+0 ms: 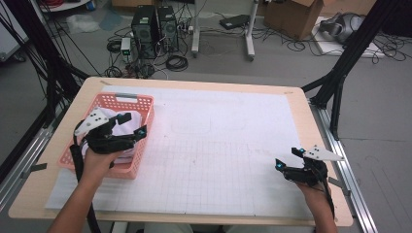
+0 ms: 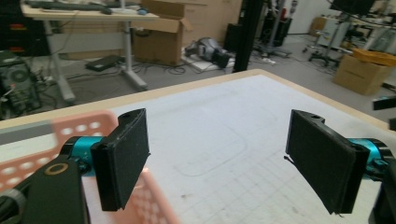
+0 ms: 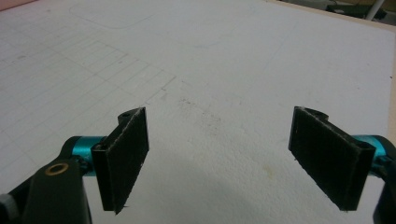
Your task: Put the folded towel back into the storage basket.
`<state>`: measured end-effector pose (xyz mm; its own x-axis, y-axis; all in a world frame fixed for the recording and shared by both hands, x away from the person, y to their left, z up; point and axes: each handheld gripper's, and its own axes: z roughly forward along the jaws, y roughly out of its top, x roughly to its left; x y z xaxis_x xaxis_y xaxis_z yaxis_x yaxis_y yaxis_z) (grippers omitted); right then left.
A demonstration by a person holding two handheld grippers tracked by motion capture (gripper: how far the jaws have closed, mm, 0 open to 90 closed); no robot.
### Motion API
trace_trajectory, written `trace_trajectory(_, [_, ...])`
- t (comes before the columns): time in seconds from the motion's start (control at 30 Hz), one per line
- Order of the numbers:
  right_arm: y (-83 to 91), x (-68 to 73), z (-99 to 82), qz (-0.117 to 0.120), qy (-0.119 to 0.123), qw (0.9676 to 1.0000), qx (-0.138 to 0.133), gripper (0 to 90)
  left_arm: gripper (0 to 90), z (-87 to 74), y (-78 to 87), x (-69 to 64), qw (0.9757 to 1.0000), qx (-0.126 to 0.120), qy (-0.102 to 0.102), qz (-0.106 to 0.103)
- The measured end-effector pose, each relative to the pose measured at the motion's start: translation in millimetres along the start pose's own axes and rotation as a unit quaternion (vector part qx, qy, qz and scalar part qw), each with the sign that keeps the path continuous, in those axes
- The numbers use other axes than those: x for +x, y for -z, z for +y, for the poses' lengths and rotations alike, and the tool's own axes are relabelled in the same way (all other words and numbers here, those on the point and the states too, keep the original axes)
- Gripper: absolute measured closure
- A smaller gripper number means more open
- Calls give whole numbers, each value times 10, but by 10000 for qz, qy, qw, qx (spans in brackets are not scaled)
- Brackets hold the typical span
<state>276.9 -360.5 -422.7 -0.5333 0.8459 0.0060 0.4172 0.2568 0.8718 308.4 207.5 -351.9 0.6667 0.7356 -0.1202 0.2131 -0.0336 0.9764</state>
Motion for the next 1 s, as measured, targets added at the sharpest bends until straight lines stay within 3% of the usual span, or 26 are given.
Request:
trace_trajectory(0.27, [-1, 4, -8, -26, -6, 10000, -18, 191, 226, -65, -246, -292, 9992, -26, -198, -357])
trace_trajectory(0.3, [2, 1, -9, -27, -11, 10000, -28, 191, 227, -96, -319, -388, 9984, -13, -265, -496])
trace_trajectory(0.5, [-4, 8, -30, -61, 23, 10000, -44, 190, 229, -232, -540, -630, 9963, 74, -387, -761])
trace_trajectory(0.73, [26, 47, -28, -158, 49, 9998, -136, 190, 237, -410, -712, -802, 9943, 309, -463, -906])
trace_trajectory(1.0, [60, 65, -30, -238, 26, 9995, -210, 190, 238, -636, -780, -849, 9948, 369, -371, -869])
